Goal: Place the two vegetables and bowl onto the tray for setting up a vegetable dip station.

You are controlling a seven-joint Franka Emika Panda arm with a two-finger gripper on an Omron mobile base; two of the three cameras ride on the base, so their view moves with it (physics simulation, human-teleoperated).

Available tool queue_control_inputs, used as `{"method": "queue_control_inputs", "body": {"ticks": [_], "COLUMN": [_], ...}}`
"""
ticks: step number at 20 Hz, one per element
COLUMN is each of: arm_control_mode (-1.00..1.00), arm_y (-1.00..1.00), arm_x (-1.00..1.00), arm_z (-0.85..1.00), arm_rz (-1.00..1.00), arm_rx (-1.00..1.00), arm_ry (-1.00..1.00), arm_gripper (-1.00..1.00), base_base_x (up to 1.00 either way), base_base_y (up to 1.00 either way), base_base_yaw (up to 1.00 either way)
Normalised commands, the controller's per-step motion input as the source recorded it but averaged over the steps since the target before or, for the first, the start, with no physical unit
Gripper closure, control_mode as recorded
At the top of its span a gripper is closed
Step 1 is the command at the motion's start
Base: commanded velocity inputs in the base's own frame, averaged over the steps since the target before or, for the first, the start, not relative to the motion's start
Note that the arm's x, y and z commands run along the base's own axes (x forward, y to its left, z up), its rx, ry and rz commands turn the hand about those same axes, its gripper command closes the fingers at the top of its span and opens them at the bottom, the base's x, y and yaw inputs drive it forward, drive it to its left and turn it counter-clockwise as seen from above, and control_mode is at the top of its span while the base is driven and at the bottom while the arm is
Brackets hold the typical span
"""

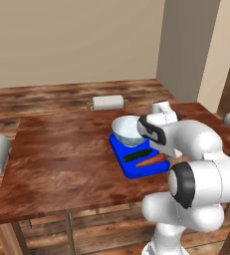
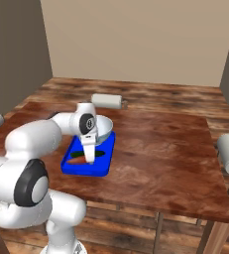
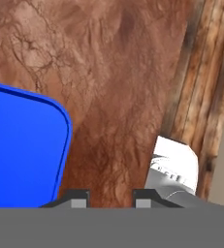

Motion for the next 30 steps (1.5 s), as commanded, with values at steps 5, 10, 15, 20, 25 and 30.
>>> {"method": "queue_control_inputs", "body": {"ticks": [5,10,15,20,25,30], "arm_control_mode": [-1.0,-1.0,-1.0,-1.0,-1.0,-1.0], "arm_y": [0.0,0.0,0.0,0.0,0.0,0.0], "arm_x": [0.21,0.2,0.15,0.08,0.03,0.06], "arm_z": [-0.17,-0.15,-0.17,-0.18,-0.17,-0.16], "arm_rz": [-0.05,-0.06,-0.07,-0.07,-0.07,-0.06], "arm_rx": [0.0,0.0,0.0,0.0,0.0,0.0], "arm_ry": [0.05,0.07,0.07,0.03,0.01,0.0], "arm_gripper": [1.0,1.0,1.0,1.0,1.0,1.0], "base_base_x": [0.0,0.0,0.0,0.0,0.0,0.0], "base_base_y": [0.0,0.0,0.0,0.0,0.0,0.0], "base_base_yaw": [0.0,0.0,0.0,0.0,0.0,0.0]}}
